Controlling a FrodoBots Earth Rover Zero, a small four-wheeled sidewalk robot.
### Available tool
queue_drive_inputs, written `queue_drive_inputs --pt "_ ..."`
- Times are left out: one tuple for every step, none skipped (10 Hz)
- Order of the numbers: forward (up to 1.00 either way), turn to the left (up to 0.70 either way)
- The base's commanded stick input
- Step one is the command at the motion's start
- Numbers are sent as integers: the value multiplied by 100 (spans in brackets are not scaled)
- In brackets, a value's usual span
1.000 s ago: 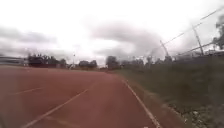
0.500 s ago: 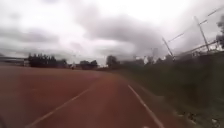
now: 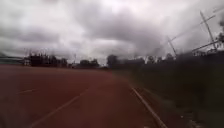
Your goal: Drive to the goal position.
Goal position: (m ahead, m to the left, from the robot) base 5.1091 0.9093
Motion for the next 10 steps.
queue_drive_inputs --pt "70 0" --pt "70 0" --pt "70 0" --pt "70 0" --pt "70 0" --pt "70 0" --pt "70 0" --pt "70 0" --pt "70 0" --pt "70 0"
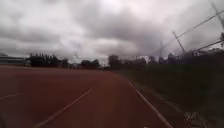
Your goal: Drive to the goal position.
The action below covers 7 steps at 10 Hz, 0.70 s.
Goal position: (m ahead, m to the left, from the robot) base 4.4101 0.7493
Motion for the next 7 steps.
queue_drive_inputs --pt "70 0" --pt "70 0" --pt "70 0" --pt "70 0" --pt "70 0" --pt "70 0" --pt "70 0"
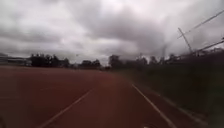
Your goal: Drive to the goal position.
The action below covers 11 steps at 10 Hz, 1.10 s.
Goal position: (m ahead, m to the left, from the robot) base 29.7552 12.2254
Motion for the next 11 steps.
queue_drive_inputs --pt "70 0" --pt "70 0" --pt "70 0" --pt "70 0" --pt "70 0" --pt "70 0" --pt "70 0" --pt "70 0" --pt "70 0" --pt "70 0" --pt "70 0"
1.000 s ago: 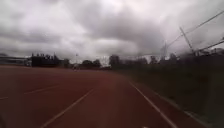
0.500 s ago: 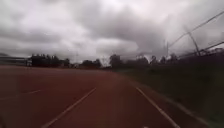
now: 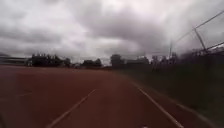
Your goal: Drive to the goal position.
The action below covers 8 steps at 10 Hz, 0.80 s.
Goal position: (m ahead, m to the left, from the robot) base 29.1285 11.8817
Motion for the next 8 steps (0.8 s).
queue_drive_inputs --pt "70 0" --pt "70 0" --pt "70 0" --pt "70 0" --pt "70 0" --pt "70 0" --pt "70 0" --pt "70 0"
